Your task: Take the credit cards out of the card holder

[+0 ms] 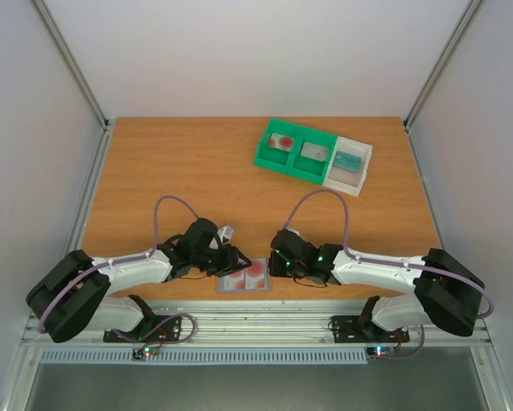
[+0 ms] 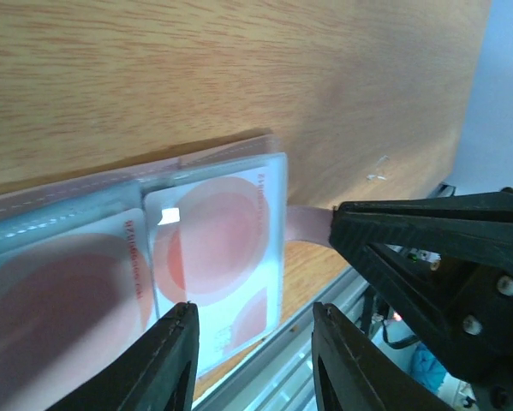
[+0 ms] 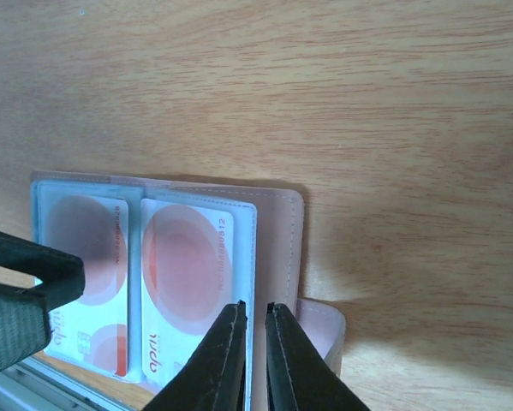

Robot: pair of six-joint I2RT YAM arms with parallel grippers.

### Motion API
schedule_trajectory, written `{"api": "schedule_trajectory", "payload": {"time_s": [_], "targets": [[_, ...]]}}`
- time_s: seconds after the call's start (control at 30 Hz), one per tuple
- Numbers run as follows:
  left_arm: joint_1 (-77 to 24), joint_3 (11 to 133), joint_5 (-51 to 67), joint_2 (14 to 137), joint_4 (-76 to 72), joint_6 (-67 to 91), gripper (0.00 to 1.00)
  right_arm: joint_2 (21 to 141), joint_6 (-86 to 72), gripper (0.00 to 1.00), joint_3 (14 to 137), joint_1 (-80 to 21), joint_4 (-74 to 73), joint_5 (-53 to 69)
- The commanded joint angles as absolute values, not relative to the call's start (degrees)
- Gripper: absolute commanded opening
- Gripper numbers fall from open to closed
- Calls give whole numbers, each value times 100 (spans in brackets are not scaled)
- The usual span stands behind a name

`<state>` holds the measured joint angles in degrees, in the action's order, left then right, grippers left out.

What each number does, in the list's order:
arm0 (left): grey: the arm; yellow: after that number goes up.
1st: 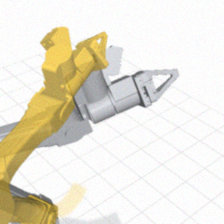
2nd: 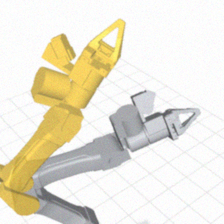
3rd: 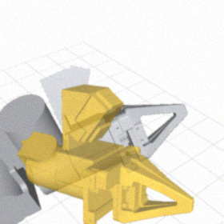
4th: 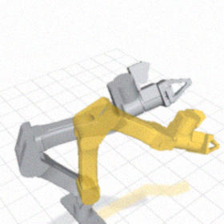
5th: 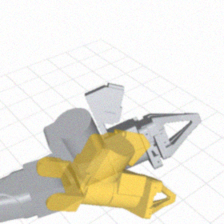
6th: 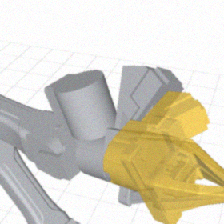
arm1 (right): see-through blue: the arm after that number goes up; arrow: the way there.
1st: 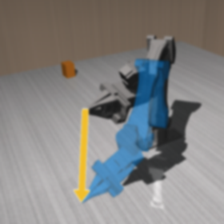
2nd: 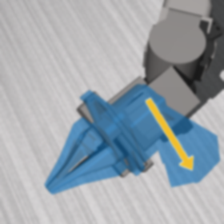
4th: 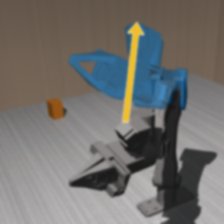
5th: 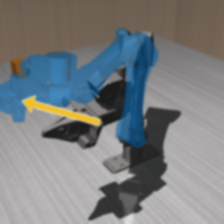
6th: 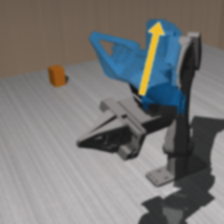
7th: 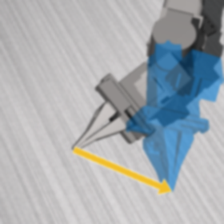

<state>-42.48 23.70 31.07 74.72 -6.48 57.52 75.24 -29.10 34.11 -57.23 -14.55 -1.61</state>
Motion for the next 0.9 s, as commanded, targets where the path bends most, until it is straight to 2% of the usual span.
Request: {"api": "schedule_trajectory", "payload": {"time_s": [0.0,0.27,0.87], "targets": [[-4275,2443,2782,7449,-396,5502,38,7504,-2887,10,3463,-5795,-1198,-62],[-4276,2413,2700,7693,-451,5403,38,7883,-2804,11,3757,-5887,-1037,337],[-4276,2373,2545,7812,-334,5309,38,8435,-2917,9,3648,-5889,-1040,168]]}}
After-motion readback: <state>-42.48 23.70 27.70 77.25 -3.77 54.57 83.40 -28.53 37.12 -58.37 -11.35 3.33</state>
